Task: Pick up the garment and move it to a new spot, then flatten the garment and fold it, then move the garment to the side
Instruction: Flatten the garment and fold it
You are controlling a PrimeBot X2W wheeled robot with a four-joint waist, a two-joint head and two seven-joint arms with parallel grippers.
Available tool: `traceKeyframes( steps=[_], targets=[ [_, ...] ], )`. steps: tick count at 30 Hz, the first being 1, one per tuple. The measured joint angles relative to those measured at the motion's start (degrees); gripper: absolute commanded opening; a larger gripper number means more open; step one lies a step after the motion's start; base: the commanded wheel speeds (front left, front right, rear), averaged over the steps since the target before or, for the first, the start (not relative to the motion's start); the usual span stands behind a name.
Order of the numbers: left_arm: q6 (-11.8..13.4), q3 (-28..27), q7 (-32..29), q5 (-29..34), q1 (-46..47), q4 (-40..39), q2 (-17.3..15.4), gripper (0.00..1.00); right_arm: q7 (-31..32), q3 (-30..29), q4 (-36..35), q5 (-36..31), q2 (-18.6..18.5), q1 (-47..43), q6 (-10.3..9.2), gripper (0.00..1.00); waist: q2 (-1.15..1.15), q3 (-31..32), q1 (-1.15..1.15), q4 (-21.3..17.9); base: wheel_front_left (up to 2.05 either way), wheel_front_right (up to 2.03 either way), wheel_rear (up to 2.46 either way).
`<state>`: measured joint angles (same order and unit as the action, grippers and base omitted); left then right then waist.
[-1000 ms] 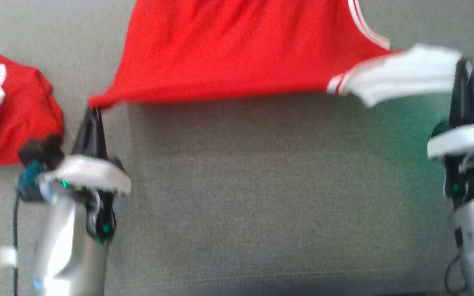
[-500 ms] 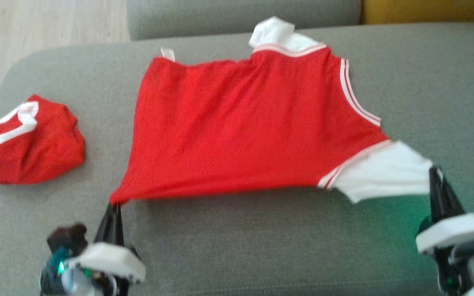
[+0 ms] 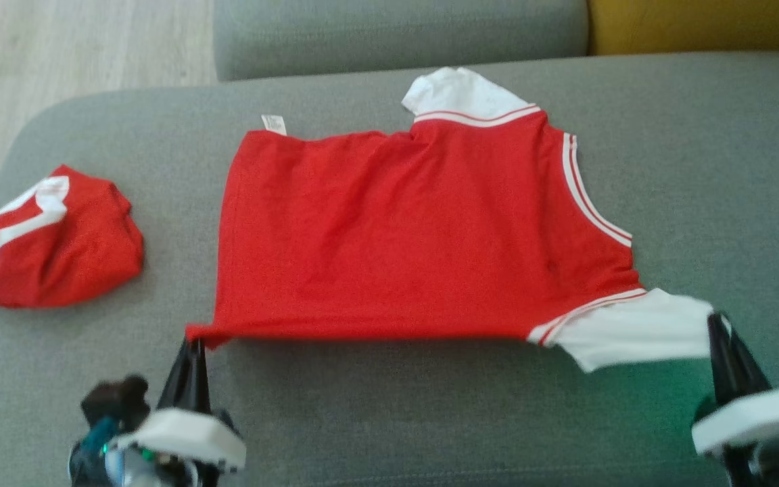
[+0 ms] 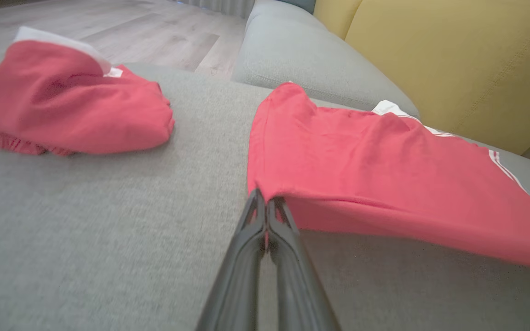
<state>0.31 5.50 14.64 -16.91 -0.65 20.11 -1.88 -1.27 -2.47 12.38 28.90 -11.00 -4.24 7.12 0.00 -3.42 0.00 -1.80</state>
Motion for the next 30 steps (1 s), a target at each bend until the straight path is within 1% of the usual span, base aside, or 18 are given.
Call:
traceKeyframes(
  steps=[4,5,8,13,14,19,23,27,30],
  targets=[
    [-0.44,0.20,0.00,2.12,5.58,0.42,-0.05,0.00,1.15,0.08,-0.58,-1.20,0.60,5.84,-0.01,0.00,0.00,-2.10,0.00,0.07,0.00,0.00,0.00],
    [-0.89,0.25,0.01,2.47,7.40,0.90,-0.11,0.00,1.30,0.20,-0.49,-1.66,0.68,7.92,-0.01,0.00,0.00,-2.67,0.00,0.12,0.00,0.00,0.00],
    [-1.48,1.14,0.01,3.74,12.87,4.10,-0.87,0.00,1.80,0.76,1.19,-3.20,0.67,14.40,-0.01,0.00,0.00,-4.44,0.00,0.29,0.00,0.00,0.00],
    [-2.40,1.58,0.02,4.32,19.42,10.48,-1.24,0.00,1.88,2.52,7.97,-5.50,0.68,23.62,-0.01,0.00,0.00,-7.54,0.00,0.56,0.00,0.00,0.00],
    [-2.40,1.58,0.02,4.32,19.42,10.48,-1.24,0.00,1.88,2.52,7.97,-5.50,0.68,23.62,-0.01,0.00,0.00,-7.54,0.00,0.56,0.00,0.00,0.00],
    [-2.92,2.89,0.01,4.32,23.88,15.88,-1.03,0.00,0.70,2.74,16.33,-7.68,0.79,30.89,-0.01,0.00,0.00,-10.43,0.00,0.81,0.00,0.00,0.00],
    [-2.92,3.09,0.02,4.32,26.33,17.69,-0.60,0.00,-1.38,2.88,21.94,-9.88,0.77,35.31,-0.01,0.00,0.00,-12.37,0.00,1.28,0.00,0.00,0.00],
    [-2.89,3.08,0.01,4.32,28.43,18.79,-0.25,0.00,-3.85,1.74,26.89,-10.17,1.04,39.13,-0.01,0.00,0.00,-14.20,0.00,1.73,0.00,0.00,0.00],
    [-2.87,2.97,0.02,4.32,29.61,18.22,-0.01,0.00,-5.77,1.57,30.02,-10.56,1.24,41.38,-0.01,0.00,0.00,-15.36,0.00,1.90,0.00,0.00,0.00]
  ],
)
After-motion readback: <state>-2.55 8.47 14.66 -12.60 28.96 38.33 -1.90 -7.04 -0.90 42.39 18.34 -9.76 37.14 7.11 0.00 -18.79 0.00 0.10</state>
